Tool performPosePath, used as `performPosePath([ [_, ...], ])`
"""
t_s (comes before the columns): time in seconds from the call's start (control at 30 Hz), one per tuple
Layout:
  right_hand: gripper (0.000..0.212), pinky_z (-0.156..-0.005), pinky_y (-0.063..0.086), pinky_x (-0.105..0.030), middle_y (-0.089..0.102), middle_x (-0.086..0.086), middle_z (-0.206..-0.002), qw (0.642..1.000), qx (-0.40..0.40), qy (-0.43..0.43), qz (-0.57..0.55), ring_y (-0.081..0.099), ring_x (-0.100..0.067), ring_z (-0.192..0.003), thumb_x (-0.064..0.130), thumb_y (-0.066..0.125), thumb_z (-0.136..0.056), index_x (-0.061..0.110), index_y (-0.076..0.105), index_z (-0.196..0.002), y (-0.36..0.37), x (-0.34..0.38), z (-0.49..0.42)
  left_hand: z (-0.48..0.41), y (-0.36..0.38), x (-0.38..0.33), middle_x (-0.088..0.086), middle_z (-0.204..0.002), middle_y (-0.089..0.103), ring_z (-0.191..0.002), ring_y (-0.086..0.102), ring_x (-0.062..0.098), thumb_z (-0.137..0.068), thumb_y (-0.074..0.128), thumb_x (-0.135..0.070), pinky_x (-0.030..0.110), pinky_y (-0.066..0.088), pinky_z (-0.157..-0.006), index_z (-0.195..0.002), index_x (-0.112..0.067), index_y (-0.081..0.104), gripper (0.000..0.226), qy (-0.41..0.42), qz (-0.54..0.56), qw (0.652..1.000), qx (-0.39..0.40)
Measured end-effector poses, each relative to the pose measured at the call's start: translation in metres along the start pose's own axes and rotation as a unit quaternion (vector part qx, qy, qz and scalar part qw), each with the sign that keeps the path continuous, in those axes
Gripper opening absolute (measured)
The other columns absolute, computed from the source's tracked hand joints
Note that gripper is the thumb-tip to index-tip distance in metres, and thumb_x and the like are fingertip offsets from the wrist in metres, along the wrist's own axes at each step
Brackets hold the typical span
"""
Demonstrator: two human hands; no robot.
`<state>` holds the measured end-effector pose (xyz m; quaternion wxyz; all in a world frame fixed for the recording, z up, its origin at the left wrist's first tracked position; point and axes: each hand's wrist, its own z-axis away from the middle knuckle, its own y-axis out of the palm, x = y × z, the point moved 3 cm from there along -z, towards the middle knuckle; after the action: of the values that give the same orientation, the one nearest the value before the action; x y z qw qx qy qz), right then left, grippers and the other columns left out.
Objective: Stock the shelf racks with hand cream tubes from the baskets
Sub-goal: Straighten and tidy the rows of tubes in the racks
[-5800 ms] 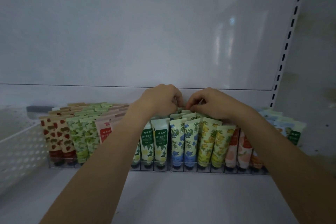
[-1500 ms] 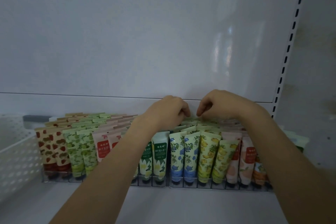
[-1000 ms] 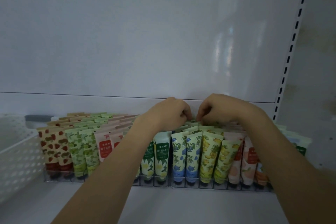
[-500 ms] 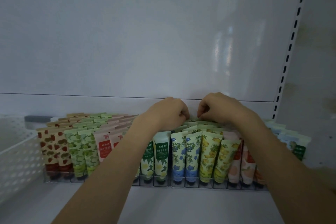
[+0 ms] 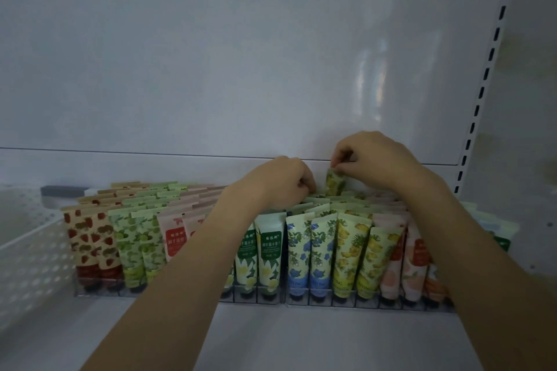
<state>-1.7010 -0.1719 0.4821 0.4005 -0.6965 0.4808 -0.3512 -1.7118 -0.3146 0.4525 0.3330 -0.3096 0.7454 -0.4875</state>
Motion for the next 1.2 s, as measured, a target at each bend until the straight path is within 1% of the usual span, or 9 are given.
performPosePath([
  [0.1, 0.014, -0.068, 0.042, -0.027, 0.060, 0.010, -0.086, 0.999, 0.031, -0.005, -0.005, 0.058, -0.013, -0.084, 0.022, 0.064, -0.084, 0.032, 0.060, -0.075, 0.001, 0.004, 0.002, -0.001, 0.000, 0.002, 0.002, -0.113, 0.067, -0.096, 0.059, 0.016, -0.087, 0.043, -0.004, 0.026, 0.045, -0.084, -0.109, -0.017, 0.068, 0.037, -0.004, 0.003, 1.000, 0.004],
  [0.33, 0.015, -0.079, 0.050, -0.029, 0.068, 0.003, -0.098, 0.995, 0.096, 0.001, -0.023, 0.060, -0.013, -0.087, 0.015, 0.061, -0.085, 0.021, 0.072, -0.093, 0.013, 0.006, 0.002, -0.001, 0.000, 0.000, -0.005, -0.110, 0.068, -0.063, 0.045, -0.003, -0.089, 0.049, -0.012, 0.013, 0.034, -0.070, -0.108, -0.019, 0.068, 0.028, 0.024, -0.002, 1.000, -0.012],
  [0.5, 0.014, -0.063, 0.044, -0.016, 0.064, 0.011, -0.087, 0.988, 0.130, -0.011, -0.077, 0.058, -0.006, -0.080, 0.015, 0.065, -0.082, 0.027, 0.070, -0.086, 0.003, 0.005, 0.006, -0.002, 0.000, -0.003, -0.005, -0.096, 0.067, -0.065, 0.047, -0.004, -0.086, 0.062, -0.023, 0.011, 0.032, -0.060, -0.097, -0.020, 0.068, 0.013, 0.054, 0.012, 0.998, -0.012],
  [0.67, 0.014, -0.056, 0.039, -0.016, 0.059, 0.010, -0.077, 0.986, 0.162, -0.016, -0.034, 0.053, -0.004, -0.069, 0.011, 0.065, -0.082, 0.024, 0.065, -0.078, 0.009, 0.007, 0.006, -0.002, 0.001, -0.007, -0.002, -0.096, 0.068, -0.085, 0.058, 0.012, -0.086, 0.062, -0.022, 0.027, 0.046, -0.076, -0.097, -0.018, 0.066, 0.012, 0.030, 0.011, 0.999, -0.024],
  [0.83, 0.014, -0.058, 0.036, -0.016, 0.061, 0.014, -0.077, 0.990, 0.115, -0.038, -0.073, 0.051, 0.001, -0.068, 0.014, 0.070, -0.079, 0.027, 0.067, -0.074, -0.013, 0.001, 0.008, -0.001, 0.001, -0.009, 0.000, -0.098, 0.068, -0.092, 0.060, 0.017, -0.086, 0.062, -0.025, 0.036, 0.050, -0.083, -0.098, -0.019, 0.065, 0.014, 0.016, -0.007, 0.999, -0.031],
  [0.97, 0.018, -0.059, 0.040, -0.019, 0.064, 0.007, -0.084, 0.986, 0.159, -0.022, -0.042, 0.056, -0.008, -0.074, 0.013, 0.066, -0.081, 0.030, 0.065, -0.073, 0.007, 0.009, 0.009, -0.001, 0.002, -0.011, -0.001, -0.098, 0.069, -0.095, 0.061, 0.017, -0.086, 0.060, -0.022, 0.037, 0.050, -0.085, -0.096, -0.018, 0.066, 0.012, 0.015, -0.006, 0.999, -0.038],
  [1.07, 0.015, -0.063, 0.043, -0.019, 0.065, 0.005, -0.090, 0.987, 0.156, -0.018, -0.040, 0.058, -0.010, -0.080, 0.012, 0.064, -0.082, 0.025, 0.071, -0.087, 0.010, 0.010, 0.007, 0.000, 0.001, -0.009, -0.002, -0.096, 0.068, -0.088, 0.062, 0.010, -0.086, 0.059, -0.018, 0.030, 0.050, -0.081, -0.095, -0.019, 0.067, 0.012, 0.017, 0.007, 0.999, -0.043],
  [1.13, 0.014, -0.062, 0.042, -0.016, 0.064, 0.010, -0.087, 0.987, 0.147, -0.025, -0.064, 0.056, -0.004, -0.075, 0.015, 0.066, -0.082, 0.028, 0.070, -0.084, -0.001, 0.008, 0.008, 0.001, -0.003, -0.007, -0.005, -0.089, 0.065, -0.068, 0.055, -0.008, -0.086, 0.059, -0.017, 0.010, 0.043, -0.067, -0.093, -0.019, 0.067, 0.011, 0.028, 0.023, 0.998, -0.044],
  [1.2, 0.016, -0.061, 0.040, -0.016, 0.063, 0.015, -0.082, 0.984, 0.152, -0.035, -0.081, 0.054, 0.001, -0.073, 0.018, 0.068, -0.080, 0.033, 0.067, -0.077, -0.011, 0.007, 0.012, 0.002, -0.010, -0.007, -0.012, -0.079, 0.060, -0.055, 0.048, -0.019, -0.086, 0.061, -0.017, 0.000, 0.036, -0.054, -0.089, -0.018, 0.068, 0.008, 0.040, 0.047, 0.997, -0.037],
])
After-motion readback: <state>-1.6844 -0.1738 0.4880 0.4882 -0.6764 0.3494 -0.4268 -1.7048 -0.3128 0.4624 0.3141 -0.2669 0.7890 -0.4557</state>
